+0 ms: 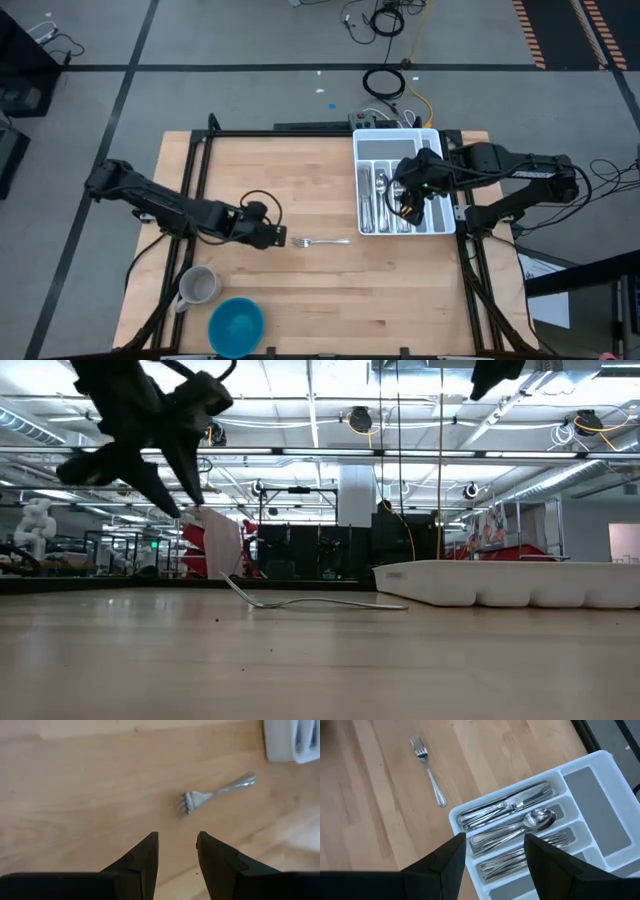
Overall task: Sort silverware
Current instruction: Put the fork into the silverware tray
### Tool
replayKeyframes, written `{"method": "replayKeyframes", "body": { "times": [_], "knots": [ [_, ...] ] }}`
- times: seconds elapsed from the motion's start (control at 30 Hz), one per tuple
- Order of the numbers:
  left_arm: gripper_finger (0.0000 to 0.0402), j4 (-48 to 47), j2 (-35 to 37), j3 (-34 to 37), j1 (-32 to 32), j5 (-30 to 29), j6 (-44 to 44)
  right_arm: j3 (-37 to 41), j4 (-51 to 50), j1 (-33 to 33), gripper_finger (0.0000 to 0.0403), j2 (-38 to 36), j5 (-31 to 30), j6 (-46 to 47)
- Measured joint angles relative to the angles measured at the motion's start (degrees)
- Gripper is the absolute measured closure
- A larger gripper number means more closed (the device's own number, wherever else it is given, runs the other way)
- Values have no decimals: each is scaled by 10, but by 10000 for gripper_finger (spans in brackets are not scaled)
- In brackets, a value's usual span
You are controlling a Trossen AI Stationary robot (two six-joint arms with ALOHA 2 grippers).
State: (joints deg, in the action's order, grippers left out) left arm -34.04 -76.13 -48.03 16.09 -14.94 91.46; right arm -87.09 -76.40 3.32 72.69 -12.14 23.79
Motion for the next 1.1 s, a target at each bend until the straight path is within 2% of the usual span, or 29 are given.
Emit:
{"method": "replayKeyframes", "body": {
  "times": [0.1, 0.23, 0.47, 0.77, 1.1],
  "knots": [
    [262, 70, -2, 37, -4, 35, -3, 0, 3, 7, 211, 0, 0, -2],
    [262, 166, -2, 73, -4, 43, 7, 0, 15, 13, 211, 0, 1, -5],
    [262, 179, -17, 94, -30, 49, -7, 0, 15, 14, 211, 0, 2, -5],
    [262, 299, -86, 100, -65, 83, -33, 0, 16, 14, 211, 0, 2, 0],
    [262, 332, -141, 100, -71, 132, -35, 0, 16, 15, 211, 0, 5, 6]
  ]
}}
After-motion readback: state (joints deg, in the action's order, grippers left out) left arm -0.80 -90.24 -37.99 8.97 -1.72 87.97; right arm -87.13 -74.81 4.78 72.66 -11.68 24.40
